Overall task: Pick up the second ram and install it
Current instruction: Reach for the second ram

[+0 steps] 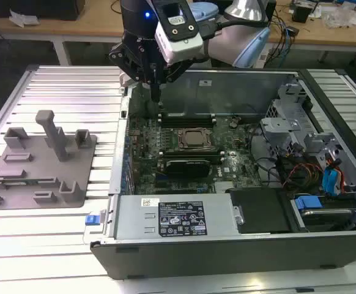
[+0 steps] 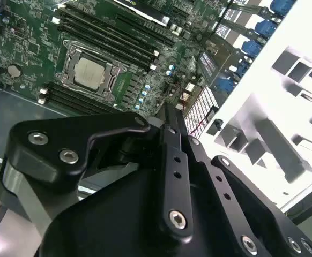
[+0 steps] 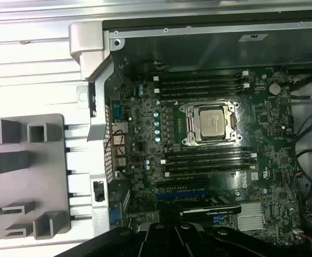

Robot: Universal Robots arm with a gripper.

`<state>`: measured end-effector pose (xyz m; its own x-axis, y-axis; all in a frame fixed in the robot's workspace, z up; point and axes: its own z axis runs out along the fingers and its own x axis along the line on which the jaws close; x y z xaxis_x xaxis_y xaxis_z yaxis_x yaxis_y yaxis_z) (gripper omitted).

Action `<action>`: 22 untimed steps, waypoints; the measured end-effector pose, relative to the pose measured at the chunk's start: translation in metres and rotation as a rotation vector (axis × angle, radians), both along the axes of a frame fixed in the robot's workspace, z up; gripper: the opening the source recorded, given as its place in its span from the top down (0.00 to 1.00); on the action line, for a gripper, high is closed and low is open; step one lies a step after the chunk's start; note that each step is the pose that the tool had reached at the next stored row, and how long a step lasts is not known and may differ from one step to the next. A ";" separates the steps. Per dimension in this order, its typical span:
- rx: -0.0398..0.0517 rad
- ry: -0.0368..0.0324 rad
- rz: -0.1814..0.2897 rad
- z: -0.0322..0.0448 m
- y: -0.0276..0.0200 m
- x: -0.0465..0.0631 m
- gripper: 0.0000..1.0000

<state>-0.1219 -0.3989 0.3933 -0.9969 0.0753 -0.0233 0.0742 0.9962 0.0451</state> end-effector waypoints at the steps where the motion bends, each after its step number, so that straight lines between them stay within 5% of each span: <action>1: 0.0000 0.0000 0.000 0.0000 0.0000 0.000 0.92; 9: 0.0001 -0.0001 0.000 -0.0001 0.0000 -0.001 0.92; 22: 0.0014 0.0000 0.000 0.0000 0.0000 -0.031 0.92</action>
